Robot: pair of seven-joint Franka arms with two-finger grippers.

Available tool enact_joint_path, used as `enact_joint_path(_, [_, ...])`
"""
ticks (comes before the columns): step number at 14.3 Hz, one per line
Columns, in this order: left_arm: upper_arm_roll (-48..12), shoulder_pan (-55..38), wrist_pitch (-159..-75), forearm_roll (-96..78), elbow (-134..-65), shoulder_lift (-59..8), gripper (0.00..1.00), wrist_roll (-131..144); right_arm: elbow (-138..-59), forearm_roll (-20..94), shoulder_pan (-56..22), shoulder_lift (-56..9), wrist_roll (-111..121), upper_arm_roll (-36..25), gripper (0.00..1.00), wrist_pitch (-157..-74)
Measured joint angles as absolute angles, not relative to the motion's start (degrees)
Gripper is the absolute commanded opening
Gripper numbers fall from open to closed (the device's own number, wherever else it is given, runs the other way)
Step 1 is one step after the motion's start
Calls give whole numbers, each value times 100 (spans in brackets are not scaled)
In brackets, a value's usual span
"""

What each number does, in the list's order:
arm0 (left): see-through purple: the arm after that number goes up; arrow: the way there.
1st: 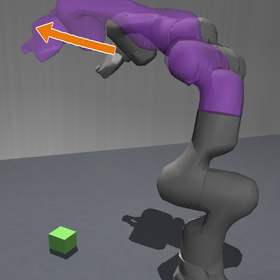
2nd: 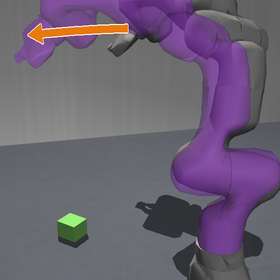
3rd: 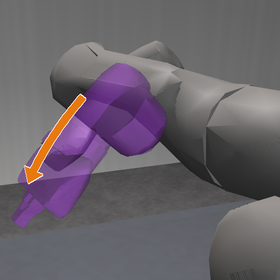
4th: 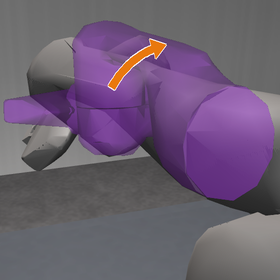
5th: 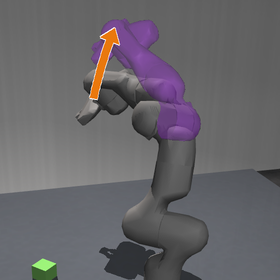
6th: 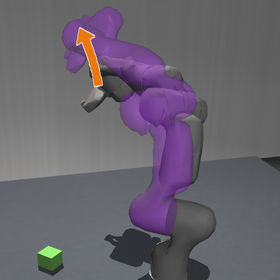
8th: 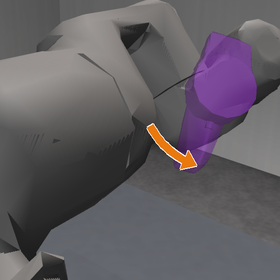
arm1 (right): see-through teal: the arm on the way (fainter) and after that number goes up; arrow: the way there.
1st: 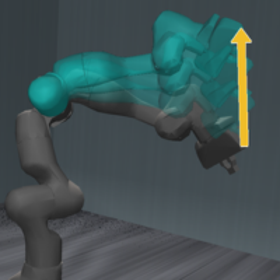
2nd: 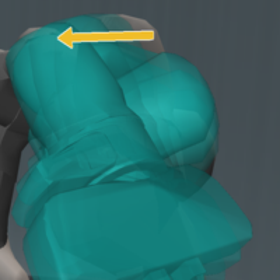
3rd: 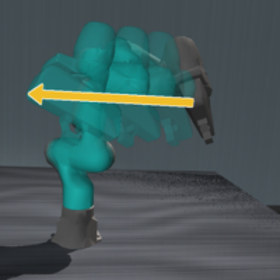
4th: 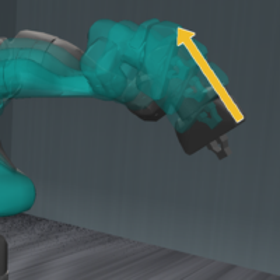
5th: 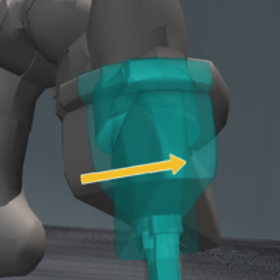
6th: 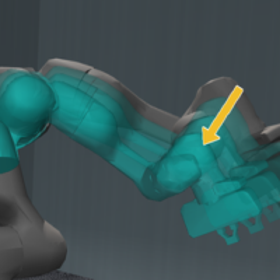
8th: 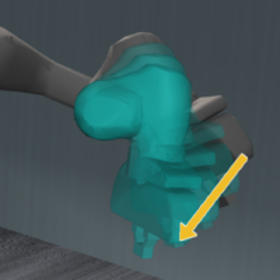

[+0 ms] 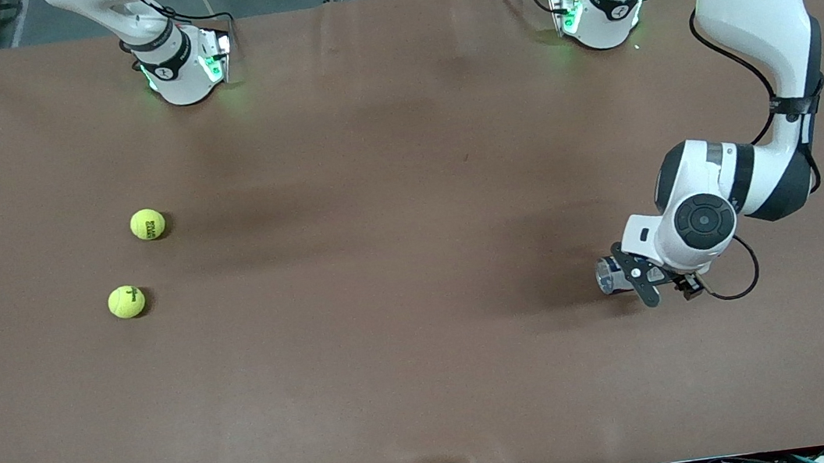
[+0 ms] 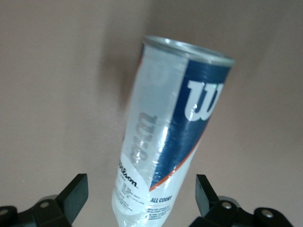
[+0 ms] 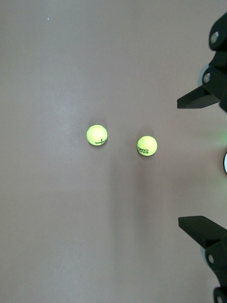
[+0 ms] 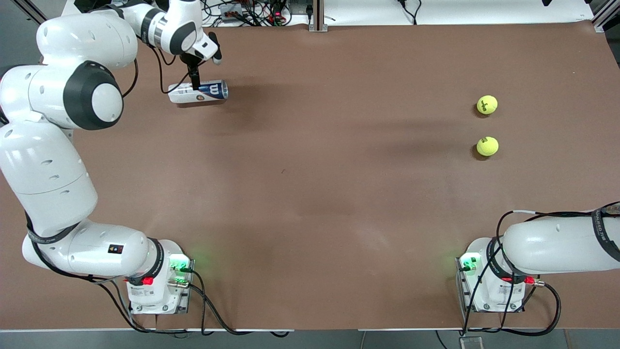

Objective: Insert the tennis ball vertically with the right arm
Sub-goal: 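Lift the Wilson tube with the left gripper and turn it upright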

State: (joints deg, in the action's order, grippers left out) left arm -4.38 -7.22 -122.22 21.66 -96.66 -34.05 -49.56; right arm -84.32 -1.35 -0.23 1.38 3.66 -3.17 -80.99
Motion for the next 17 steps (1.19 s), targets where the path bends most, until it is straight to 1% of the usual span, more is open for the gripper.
enact_joint_path(6, [-439,-724,-12250,2837,-9858,-3418,100,-5013,-8442,-135,-24,138,371,-296,100,-8087])
enact_joint_path(17, [-446,-760,-12346,2923,-9889,-3647,100,-5013,-8443,-135,-24,138,371,-299,100,-8087])
